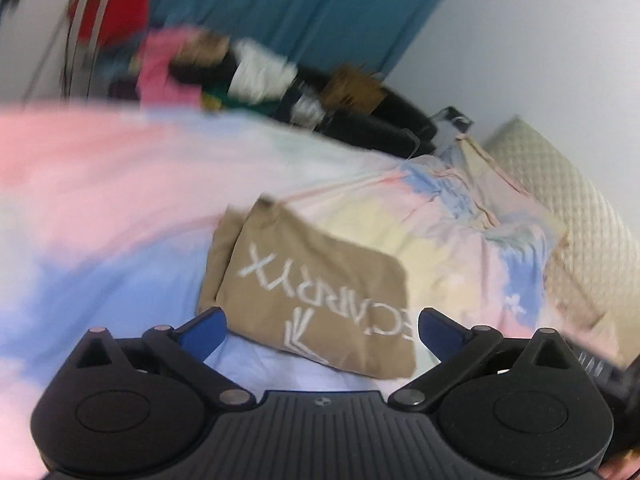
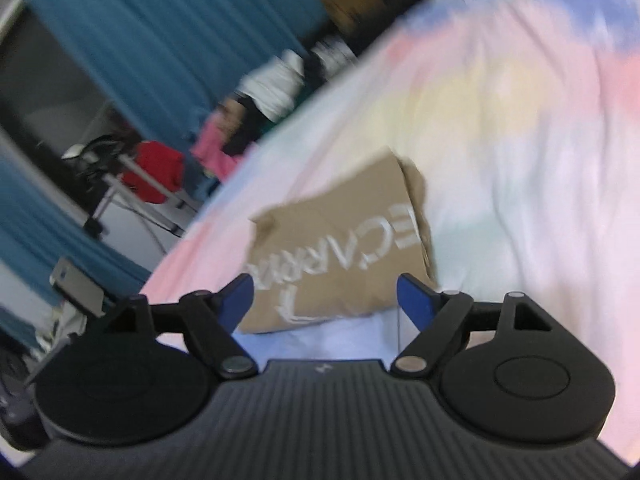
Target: Fold clothes
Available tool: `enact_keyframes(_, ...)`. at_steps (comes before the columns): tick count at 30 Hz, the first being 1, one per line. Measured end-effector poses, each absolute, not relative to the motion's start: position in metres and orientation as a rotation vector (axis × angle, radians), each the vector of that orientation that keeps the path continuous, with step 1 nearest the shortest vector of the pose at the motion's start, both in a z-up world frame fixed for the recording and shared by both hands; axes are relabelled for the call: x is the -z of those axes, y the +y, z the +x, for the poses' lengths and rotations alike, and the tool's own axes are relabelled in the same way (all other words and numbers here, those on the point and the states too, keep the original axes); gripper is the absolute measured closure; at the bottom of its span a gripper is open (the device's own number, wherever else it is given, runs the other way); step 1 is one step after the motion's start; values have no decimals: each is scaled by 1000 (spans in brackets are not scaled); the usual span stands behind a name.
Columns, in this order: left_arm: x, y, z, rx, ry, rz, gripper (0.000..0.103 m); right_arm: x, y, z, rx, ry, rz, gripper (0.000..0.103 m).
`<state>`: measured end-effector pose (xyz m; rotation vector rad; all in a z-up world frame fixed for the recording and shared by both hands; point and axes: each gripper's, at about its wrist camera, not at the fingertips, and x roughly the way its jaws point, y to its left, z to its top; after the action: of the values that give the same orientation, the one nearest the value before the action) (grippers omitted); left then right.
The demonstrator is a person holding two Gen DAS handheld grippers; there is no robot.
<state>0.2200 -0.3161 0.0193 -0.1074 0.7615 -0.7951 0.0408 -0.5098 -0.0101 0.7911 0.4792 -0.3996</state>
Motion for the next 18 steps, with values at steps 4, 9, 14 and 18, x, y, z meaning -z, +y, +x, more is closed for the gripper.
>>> enact_keyframes(4, -66, -280, 152, 770, 648, -57, 0, -38, -477, 3, 375, 412, 650, 22)
enact_keyframes(9, -114, -235, 71, 742, 522, 5, 0, -69, -434, -46, 359, 363, 524, 22)
enact_keyframes(14, -130, -199, 6, 736, 432, 74, 0, -69, -396, -75, 375, 333, 402, 22)
enact_keyframes(18, -123, -178, -18, 705, 415, 67, 0, -57, -370, -88, 383, 305, 337, 22)
